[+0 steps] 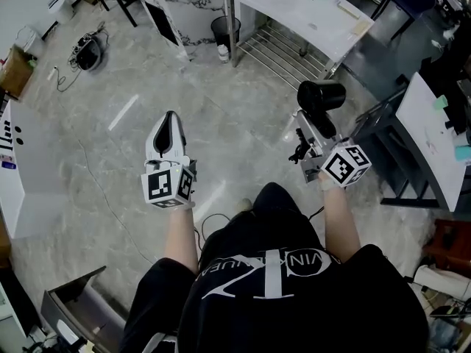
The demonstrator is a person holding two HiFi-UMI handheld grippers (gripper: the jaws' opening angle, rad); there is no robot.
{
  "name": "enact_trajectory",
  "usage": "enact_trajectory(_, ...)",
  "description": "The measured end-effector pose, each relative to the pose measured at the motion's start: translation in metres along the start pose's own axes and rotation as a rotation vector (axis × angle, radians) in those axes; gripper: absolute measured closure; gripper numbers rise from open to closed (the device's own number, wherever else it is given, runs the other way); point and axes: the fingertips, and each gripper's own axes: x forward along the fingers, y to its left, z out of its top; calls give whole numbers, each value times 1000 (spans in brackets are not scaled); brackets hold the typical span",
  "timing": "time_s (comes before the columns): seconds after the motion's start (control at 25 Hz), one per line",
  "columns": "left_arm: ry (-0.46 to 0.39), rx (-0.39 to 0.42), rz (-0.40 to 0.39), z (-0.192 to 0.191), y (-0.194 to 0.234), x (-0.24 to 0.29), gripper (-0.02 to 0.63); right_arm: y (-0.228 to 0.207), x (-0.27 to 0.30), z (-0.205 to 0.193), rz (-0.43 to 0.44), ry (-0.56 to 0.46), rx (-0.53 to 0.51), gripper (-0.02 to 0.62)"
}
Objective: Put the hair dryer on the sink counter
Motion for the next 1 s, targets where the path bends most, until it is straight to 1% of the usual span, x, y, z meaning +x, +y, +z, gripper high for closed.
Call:
enact_trajectory(0.08,-2,-7,3,-2,7,-2,606,3,3,-6,-2,8,-2,354)
enact_trajectory(0.2,5,-15,3,-7,8,8,606,-4,12,-4,-7,11,2,354)
enact_trajectory(0.4,30,-16,1,-21,12,45,606,-28,45,4,-7,10,8,353)
enact_trajectory(0.6,42,-12,10,-26,20,105,606,-60,95,14,14,26,13,353)
enact_trajectory(0.84,14,-14,17,-21,23,195,606,-106,165,42,46,38,7,353)
enact_trajectory(1.0,8,-16,18,-21,25,247,606,-128,209,61,73,46,-7,353)
